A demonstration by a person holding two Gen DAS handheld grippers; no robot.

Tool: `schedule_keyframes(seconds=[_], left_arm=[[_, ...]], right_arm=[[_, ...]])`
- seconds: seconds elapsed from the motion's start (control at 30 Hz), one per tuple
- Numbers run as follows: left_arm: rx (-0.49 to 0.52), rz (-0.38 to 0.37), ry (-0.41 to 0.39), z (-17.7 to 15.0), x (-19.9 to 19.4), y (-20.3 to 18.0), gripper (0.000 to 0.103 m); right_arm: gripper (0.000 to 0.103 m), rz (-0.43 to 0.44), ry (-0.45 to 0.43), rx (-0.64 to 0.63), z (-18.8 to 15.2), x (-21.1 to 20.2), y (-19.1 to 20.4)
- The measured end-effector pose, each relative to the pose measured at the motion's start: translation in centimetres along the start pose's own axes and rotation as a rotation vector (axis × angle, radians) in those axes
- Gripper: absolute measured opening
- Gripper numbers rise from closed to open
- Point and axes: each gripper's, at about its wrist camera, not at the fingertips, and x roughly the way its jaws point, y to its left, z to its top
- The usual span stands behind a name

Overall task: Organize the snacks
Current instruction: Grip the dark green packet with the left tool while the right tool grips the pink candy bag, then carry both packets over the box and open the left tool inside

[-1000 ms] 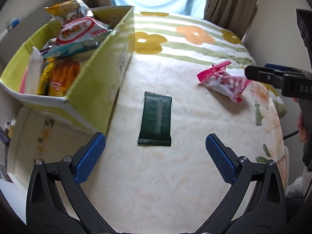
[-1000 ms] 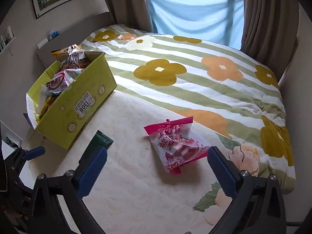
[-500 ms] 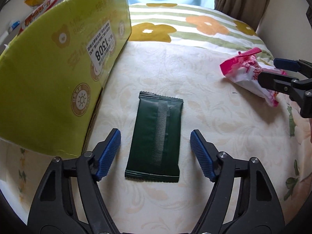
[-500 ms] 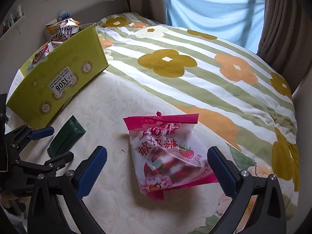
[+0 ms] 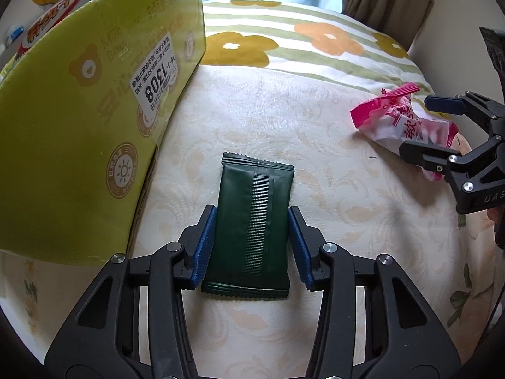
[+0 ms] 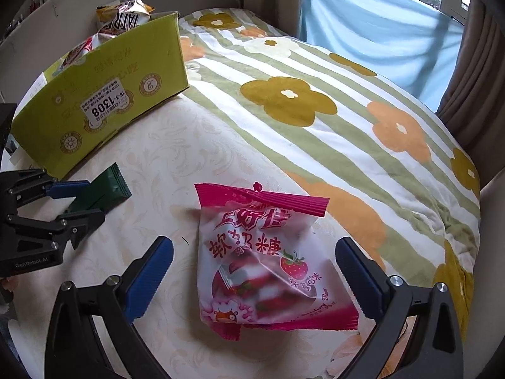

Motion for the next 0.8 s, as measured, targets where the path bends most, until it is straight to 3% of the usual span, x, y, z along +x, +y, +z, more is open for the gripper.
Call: schedule_keyframes(seconds=[0.3,0.4,0.53,0.67,0.8], left_arm=[[0.034,-0.027,-0.026,0.0,-1.7,-1.1,0.041],[0.038,-0.028,-0.032,0.1,-2.3,-1.2,0.041],[0.034,-0.041,-0.04,0.2,-3.2,-1.2,0.041],[0.045,-0.047,-0.061,0.3,-4.8,-1.3,0.041],[0.056,-0.058,-0.091,0.7,-7.2,-1.5,0.041]], right_arm=[[0.102,-0.004,0.075,-0.037,-0.7,2.2,-0.1],[0.081,0.036,0.066,0.008,-1.0,2.0,-0.6],[0.064,0.017,0.07,0.03,-0.9,1.4,-0.6],[0.053,0.012,0.061,0.063,-1.0,0.3,-0.2],[0.051,0.001,0.036,0.105,-0.9,-2.1,0.4]])
